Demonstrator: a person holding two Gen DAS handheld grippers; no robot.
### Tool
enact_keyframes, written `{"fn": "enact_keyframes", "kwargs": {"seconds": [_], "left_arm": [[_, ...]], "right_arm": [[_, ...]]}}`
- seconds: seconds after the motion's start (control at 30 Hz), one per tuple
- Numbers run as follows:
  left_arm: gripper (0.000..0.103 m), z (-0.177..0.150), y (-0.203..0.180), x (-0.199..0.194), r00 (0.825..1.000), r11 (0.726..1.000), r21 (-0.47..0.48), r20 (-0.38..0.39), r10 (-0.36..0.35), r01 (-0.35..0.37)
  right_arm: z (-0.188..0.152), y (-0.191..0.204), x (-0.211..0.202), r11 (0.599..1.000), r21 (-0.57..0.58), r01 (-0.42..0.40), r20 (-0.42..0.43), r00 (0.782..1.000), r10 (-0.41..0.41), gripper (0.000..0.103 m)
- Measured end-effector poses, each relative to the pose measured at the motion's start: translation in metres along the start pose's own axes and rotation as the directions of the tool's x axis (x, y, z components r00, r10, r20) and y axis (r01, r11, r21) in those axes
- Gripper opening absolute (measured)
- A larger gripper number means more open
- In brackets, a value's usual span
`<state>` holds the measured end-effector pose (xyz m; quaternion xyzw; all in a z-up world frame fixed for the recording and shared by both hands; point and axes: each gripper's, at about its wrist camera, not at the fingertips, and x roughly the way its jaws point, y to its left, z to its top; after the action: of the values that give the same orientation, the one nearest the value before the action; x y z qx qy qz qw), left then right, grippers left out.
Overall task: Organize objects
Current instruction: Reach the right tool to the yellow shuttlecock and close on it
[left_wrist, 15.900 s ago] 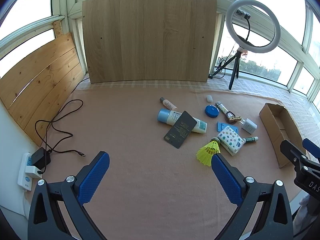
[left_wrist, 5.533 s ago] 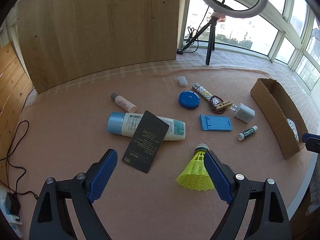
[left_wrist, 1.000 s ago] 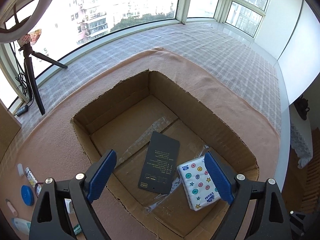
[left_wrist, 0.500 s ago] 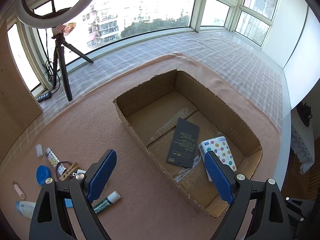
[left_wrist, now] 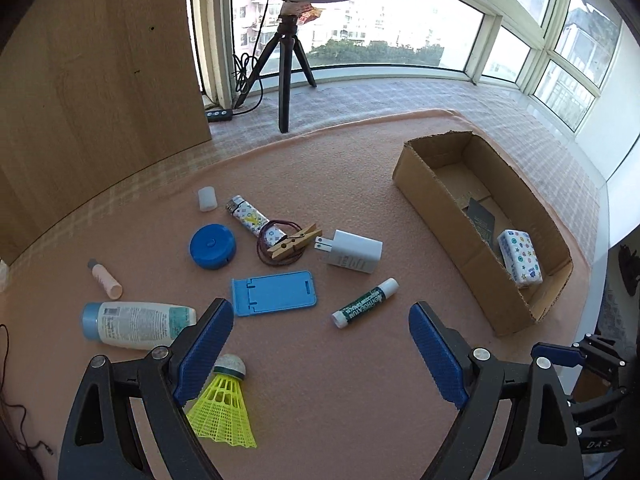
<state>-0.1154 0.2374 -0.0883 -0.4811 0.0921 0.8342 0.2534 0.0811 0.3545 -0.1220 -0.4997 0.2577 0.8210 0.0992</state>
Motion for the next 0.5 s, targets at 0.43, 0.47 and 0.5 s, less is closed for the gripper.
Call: {"fn": "enact_keyframes", "kwargs": {"seconds": [0.43, 0.47, 0.5], "left_arm": [[0.091, -0.063, 0.087, 0.003, 0.997, 0.997, -0.076, -0.076, 0.010, -0.015], [0.092, -0.066, 0.088, 0.004, 0.996, 0.997, -0.074, -0.085, 0.009, -0.015], [0.092, -0.069, 0.088, 0.006, 0.996, 0.998, -0.067, -0.091, 0.006, -0.012]], "right_arm": [[0.027, 0.039, 0.040, 0.999, 0.005, -0.042, -0.027, 0.999, 0.043, 0.058], [0.030, 0.043, 0.045, 0.999, 0.007, -0.048, -0.030, 0.998, 0.048, 0.058], [0.033, 0.046, 0.048, 0.999, 0.008, -0.051, -0.033, 0.998, 0.052, 0.058]]}}
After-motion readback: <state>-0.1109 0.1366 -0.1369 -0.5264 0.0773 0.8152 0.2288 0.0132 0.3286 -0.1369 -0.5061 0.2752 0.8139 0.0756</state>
